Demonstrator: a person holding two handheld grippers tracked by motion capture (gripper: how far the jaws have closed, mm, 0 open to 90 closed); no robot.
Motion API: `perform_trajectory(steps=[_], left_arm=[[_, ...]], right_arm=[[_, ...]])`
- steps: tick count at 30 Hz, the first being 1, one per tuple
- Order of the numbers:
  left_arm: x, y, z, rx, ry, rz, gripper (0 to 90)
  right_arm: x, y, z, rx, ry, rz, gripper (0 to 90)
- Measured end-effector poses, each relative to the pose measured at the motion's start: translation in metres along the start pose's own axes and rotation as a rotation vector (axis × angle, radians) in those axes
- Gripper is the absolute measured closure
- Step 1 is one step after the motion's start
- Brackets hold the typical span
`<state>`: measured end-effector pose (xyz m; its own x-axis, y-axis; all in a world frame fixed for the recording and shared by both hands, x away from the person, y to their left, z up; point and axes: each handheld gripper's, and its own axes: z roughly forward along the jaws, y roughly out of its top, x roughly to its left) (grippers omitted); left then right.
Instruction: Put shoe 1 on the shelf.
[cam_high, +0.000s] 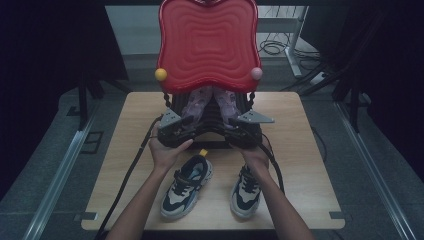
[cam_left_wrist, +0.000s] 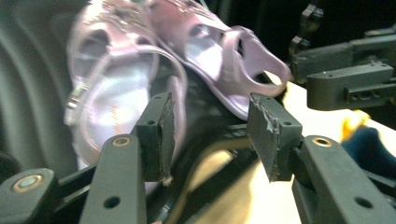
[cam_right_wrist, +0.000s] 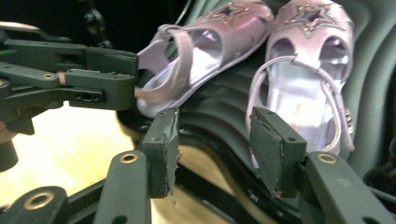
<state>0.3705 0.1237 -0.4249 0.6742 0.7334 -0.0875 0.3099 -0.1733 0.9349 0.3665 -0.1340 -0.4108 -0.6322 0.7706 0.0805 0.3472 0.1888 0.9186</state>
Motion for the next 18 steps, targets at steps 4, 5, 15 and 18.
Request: perform_trajectory(steps=[4,5,15,18], left_arm=[[-0.002,-0.004,-0.012,-0.001,-0.007,0.000,51.1],[-0.002,-0.006,-0.015,-0.001,-0.007,-0.003,51.1],[-0.005,-0.024,-0.047,0.017,-0.024,-0.026,51.1],[-0.008,-0.027,-0.056,0.034,-0.059,-0.041,50.9]], right_arm=[[0.000,-0.006,-0.012,0.005,0.031,-0.018,50.6],[0.000,-0.007,-0.014,0.008,0.039,-0.013,50.4],[-0.003,-0.031,-0.044,0.004,0.069,-0.027,48.8],[-0.003,-0.036,-0.051,0.009,0.083,-0.037,50.6]])
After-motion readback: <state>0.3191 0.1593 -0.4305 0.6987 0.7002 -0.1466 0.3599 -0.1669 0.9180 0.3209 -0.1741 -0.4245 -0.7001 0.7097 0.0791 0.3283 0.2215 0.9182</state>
